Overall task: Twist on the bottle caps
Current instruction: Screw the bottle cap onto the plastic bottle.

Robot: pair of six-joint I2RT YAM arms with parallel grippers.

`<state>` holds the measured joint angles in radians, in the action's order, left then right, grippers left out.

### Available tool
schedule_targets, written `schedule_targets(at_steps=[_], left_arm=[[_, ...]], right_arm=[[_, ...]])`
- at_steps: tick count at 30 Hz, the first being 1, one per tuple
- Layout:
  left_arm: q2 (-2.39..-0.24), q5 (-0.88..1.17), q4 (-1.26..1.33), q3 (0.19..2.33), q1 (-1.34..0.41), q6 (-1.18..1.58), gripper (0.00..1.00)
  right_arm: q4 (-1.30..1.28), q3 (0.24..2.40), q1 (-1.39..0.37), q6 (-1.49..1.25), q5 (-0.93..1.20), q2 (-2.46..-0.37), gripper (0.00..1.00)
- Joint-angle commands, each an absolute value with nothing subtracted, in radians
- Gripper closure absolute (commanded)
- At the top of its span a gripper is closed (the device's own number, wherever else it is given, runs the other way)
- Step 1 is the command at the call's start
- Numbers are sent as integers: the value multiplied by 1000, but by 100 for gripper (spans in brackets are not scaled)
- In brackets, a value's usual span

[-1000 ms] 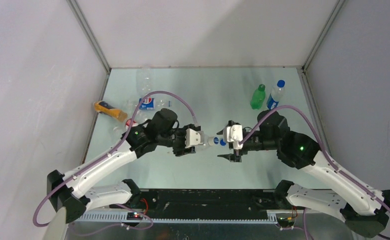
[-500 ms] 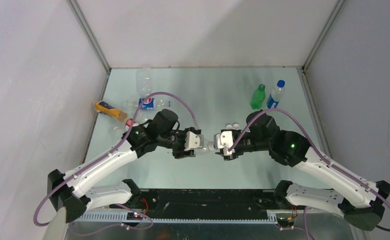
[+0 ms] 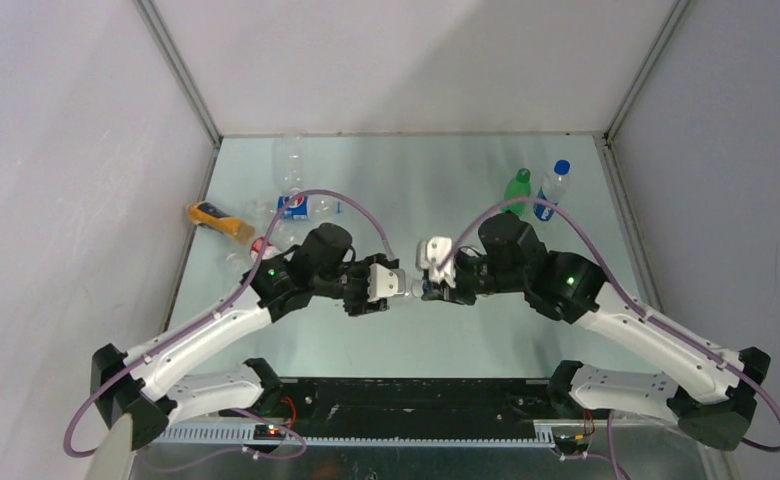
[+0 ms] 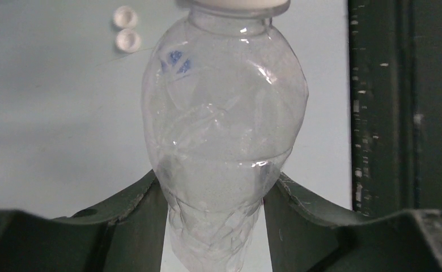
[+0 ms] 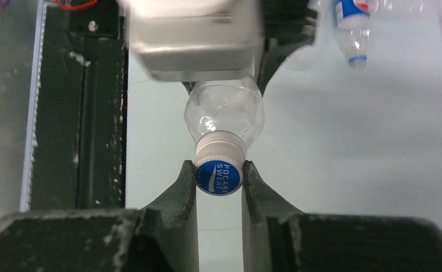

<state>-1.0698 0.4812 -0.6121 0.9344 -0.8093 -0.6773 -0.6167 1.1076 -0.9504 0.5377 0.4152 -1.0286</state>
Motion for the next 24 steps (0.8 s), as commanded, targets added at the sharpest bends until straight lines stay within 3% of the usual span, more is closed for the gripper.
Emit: schedule_targets(at_steps=[1, 7, 11, 24], left_arm=[[-995, 254, -316, 859, -841, -595, 100], [-950, -101, 9, 724, -961, -580, 100], [-945, -290, 224, 637, -1047, -569, 100], [-1021, -691, 431, 564, -1115, -405, 100]], right_arm=[[-535, 1158, -946, 101, 340, -1077, 100], [-568, 1163, -868, -458, 236, -1114, 100], [-594, 1158, -835, -652, 144, -1107, 100], [-562, 1126, -747, -715, 69, -992, 100]])
